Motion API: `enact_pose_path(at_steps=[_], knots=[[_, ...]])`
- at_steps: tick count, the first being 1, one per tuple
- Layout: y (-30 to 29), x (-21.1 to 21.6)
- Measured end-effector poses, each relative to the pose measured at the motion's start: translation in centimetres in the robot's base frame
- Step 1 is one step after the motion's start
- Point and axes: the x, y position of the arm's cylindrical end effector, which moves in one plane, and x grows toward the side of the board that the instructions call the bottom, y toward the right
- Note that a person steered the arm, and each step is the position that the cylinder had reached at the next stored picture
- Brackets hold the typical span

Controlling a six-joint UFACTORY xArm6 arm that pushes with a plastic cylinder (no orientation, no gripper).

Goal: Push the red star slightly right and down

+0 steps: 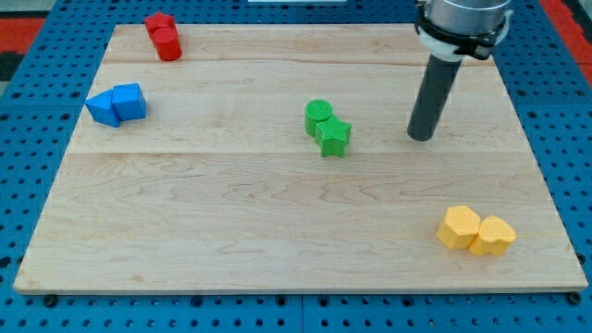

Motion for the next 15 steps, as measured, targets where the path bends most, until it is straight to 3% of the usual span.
enact_pose_path(at_steps=[2,3,5,8,10,12,14,15], knots=[[1.0,-5.4],[-3.3,-8.4],[-13.4,-8.5],[-34.9,-11.2],[-40.2,-17.7],[-40.4,-22.7],[-28.6,-22.6],[-27.8,-21.8]])
